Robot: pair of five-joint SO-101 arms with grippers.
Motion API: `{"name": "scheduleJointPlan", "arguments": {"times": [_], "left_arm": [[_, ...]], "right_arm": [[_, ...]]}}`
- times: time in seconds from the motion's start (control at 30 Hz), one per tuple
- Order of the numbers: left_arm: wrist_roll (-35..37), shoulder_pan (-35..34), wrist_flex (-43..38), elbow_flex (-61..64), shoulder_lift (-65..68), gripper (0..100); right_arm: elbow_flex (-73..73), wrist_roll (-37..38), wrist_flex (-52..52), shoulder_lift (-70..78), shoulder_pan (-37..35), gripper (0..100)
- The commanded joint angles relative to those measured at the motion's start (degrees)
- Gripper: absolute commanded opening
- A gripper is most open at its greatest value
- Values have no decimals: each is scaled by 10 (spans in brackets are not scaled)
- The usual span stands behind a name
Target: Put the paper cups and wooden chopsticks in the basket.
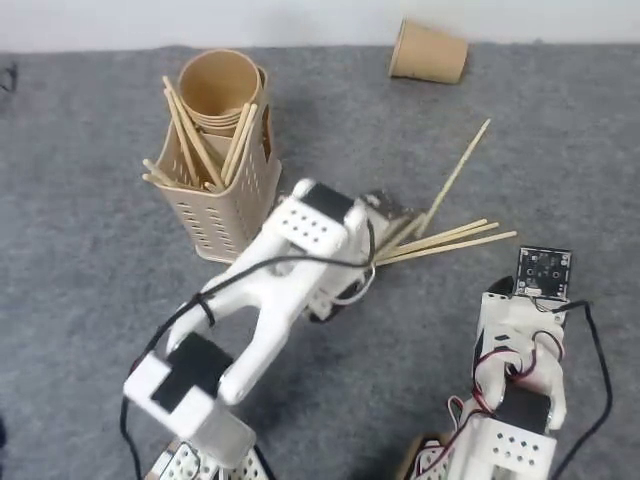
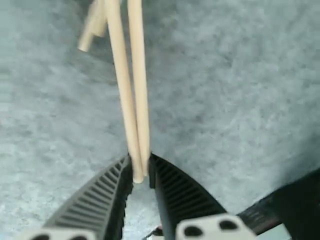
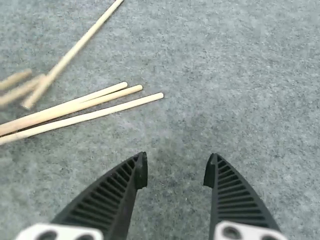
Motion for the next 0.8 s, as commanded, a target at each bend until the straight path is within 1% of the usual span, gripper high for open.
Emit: {"name": "scheduleJointPlan", "arguments": {"times": [0.0, 0.07, 0.13, 0.2, 0.27, 0.33, 0.43, 0.53, 0.67, 0.77], "left_arm": [[-1, 17, -25, 14, -46, 18], [12, 14, -31, 3, -46, 65], [19, 5, -29, -1, -45, 148], [8, 0, -35, -2, -45, 216], [-14, -8, -47, -2, -45, 249], [-36, -10, -55, -2, -45, 249], [-42, -11, -73, -6, -46, 249], [-42, -11, -148, -21, -45, 249], [-35, -10, -295, -9, -17, 246], [20, -7, -315, -37, 67, 226]], "right_arm": [[-19, 10, -3, -6, -3, 201], [-19, 10, -3, -6, -3, 201], [-19, 10, -3, -6, -3, 201], [-19, 10, -3, -6, -3, 201], [-19, 10, -3, -6, -3, 201], [-19, 10, -3, -6, -3, 201], [-19, 10, -3, -6, -3, 201], [-20, 10, -3, -6, -3, 201], [-20, 10, -3, -6, -3, 201], [-20, 10, -3, -6, -3, 201]]}}
